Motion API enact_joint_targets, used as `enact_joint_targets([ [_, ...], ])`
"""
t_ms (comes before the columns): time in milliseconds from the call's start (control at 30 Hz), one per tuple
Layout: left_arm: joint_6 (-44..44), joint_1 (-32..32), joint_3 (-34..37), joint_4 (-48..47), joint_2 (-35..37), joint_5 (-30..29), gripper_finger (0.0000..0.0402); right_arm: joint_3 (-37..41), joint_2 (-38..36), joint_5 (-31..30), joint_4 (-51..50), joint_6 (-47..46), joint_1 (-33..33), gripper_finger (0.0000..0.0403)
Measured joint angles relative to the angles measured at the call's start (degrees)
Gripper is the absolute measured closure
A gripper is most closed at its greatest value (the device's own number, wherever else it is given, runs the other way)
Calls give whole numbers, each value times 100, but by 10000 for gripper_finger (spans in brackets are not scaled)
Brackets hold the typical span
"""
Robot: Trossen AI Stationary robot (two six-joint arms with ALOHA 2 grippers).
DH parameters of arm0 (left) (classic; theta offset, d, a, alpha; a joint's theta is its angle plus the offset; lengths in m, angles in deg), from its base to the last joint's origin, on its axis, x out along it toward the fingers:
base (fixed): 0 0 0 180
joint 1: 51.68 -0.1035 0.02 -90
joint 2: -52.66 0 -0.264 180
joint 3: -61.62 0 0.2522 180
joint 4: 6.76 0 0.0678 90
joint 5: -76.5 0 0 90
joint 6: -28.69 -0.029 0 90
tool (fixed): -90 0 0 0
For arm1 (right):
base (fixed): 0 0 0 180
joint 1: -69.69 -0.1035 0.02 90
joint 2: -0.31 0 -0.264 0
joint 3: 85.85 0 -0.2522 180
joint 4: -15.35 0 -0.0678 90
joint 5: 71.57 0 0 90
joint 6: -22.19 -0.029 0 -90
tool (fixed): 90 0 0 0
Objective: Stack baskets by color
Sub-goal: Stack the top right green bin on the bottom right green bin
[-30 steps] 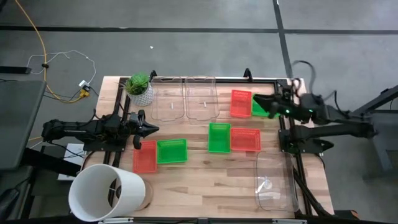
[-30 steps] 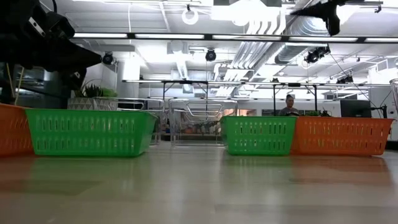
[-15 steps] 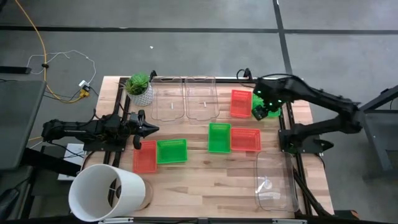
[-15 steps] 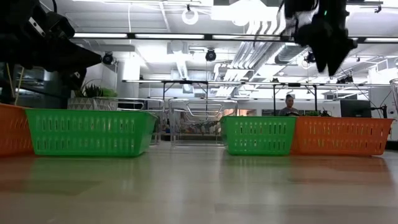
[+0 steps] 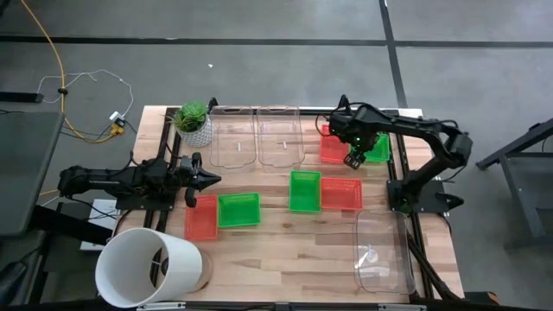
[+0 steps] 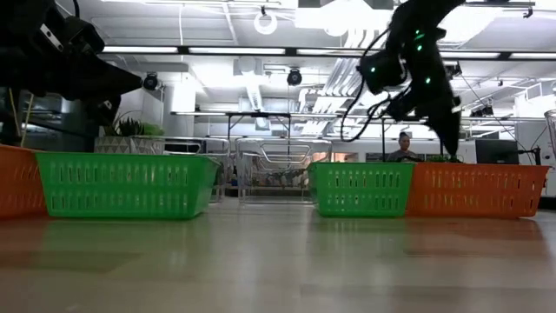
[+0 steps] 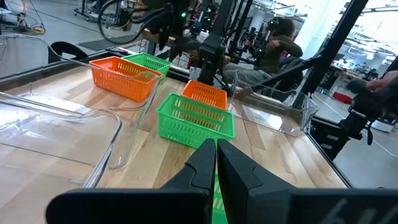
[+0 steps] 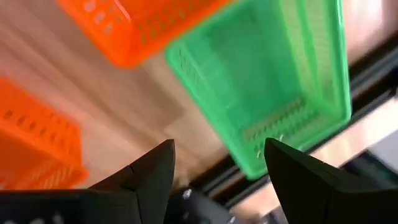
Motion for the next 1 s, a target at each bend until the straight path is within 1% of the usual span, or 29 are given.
enact_joint_targets([
  [100, 0, 1, 1, -1, 0, 0, 396, 180, 109, -137, 486, 558, -2, 167],
  [200, 0, 0, 0, -1, 0, -1, 396, 520, 2, -159, 883, 934, 4, 167],
  [433, 0, 0, 0, -1, 0, 0, 396, 1262, -519, -112, 1761, 1125, 7, 167],
  [567, 0, 0, 0, 0, 0, 0, 396, 1615, -555, -116, 2085, 1128, 11, 167],
  [733, 0, 1, 1, -1, 0, -1, 396, 1670, -477, -260, 2238, 1168, 11, 170],
  [800, 0, 0, 1, -1, 0, -1, 396, 1658, -477, -311, 2263, 1194, 26, 186],
  [867, 0, 1, -1, -1, 0, -1, 396, 1658, -477, -319, 2239, 1194, 60, 217],
  [933, 0, 0, 1, -1, 0, -1, 396, 1658, -477, -317, 2230, 1183, 83, 267],
  [1000, 0, 0, 1, -1, 0, -1, 396, 1658, -491, -310, 2217, 1171, 83, 328],
])
